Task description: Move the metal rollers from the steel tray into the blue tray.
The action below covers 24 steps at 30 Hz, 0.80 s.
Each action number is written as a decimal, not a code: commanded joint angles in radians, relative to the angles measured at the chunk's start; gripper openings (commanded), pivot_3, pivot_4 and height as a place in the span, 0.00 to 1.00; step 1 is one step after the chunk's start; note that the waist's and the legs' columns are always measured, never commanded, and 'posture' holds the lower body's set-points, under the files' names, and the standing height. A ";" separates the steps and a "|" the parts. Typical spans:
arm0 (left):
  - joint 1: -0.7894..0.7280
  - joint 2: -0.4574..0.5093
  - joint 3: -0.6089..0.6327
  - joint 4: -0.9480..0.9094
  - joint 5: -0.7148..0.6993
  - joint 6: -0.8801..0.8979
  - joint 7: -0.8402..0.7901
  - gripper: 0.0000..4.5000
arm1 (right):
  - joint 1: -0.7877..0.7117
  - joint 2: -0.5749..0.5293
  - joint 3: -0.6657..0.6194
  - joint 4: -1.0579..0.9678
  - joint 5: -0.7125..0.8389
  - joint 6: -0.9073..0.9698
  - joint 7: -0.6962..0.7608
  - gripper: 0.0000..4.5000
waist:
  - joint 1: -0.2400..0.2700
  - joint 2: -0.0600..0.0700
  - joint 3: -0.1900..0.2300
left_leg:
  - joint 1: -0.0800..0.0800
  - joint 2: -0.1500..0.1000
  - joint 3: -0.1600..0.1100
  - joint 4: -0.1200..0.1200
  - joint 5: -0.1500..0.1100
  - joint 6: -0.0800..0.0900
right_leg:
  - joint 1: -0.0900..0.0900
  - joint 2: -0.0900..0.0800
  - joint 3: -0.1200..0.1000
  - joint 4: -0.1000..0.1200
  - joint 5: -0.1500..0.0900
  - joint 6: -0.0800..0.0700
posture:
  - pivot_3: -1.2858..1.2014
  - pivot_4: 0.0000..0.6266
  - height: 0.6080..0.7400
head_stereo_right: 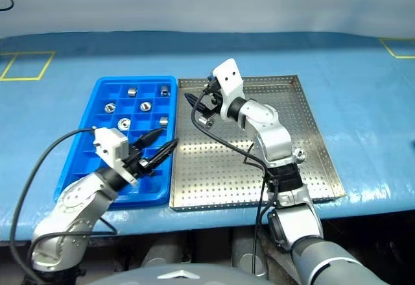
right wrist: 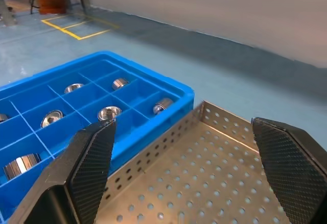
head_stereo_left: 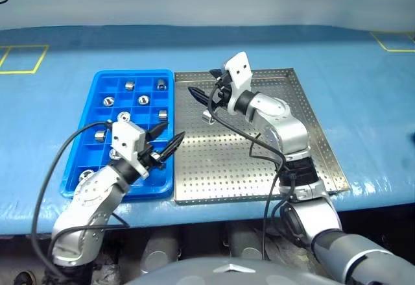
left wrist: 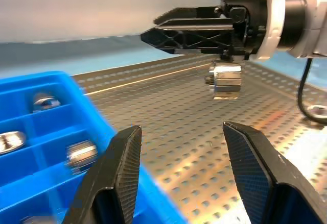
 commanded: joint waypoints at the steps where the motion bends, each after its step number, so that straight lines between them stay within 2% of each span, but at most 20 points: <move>1: -0.071 -0.036 -0.055 0.053 -0.028 -0.017 -0.045 0.61 | 0.005 0.022 0.017 -0.098 0.024 0.019 -0.032 0.99 | -0.014 0.000 0.000 | 0.000 0.000 0.000 0.000 -0.001 0.002 | 0.000 0.000 0.000 0.000 0.000 0.000 | 0.46 0.24 1.00; 3: -0.116 -0.059 -0.086 0.096 -0.025 -0.013 -0.054 0.61 | 0.017 0.032 0.021 -0.117 0.028 0.028 -0.046 0.99 | -0.021 0.000 0.000 | 0.000 0.000 0.001 0.001 -0.003 0.005 | 0.000 0.000 0.001 0.001 0.000 0.001 | 0.45 0.24 1.00; 7: -0.149 -0.047 -0.131 0.125 0.008 0.000 -0.055 0.61 | 0.032 0.035 0.022 -0.147 0.036 0.038 -0.065 0.99 | -0.033 0.000 0.000 | 0.000 -0.001 0.001 0.003 -0.003 0.006 | 0.000 0.000 0.001 0.001 0.001 0.002 | 0.44 0.24 1.00; 15: -0.167 -0.050 -0.146 0.160 0.036 -0.013 -0.047 0.61 | 0.034 0.025 0.025 -0.163 0.053 0.036 -0.079 0.99 | -0.040 0.000 0.000 | 0.000 -0.001 0.001 0.002 -0.004 0.007 | 0.000 -0.001 0.002 0.000 0.001 0.002 | 0.44 0.24 1.00; 24: -0.183 -0.122 -0.114 0.201 0.015 -0.039 -0.026 0.61 | 0.027 0.019 0.037 -0.155 0.065 0.030 -0.078 0.99 | -0.037 0.000 0.000 | 0.000 -0.001 0.001 0.003 -0.004 0.007 | 0.000 -0.001 0.002 0.000 0.002 0.003 | 0.44 0.24 1.00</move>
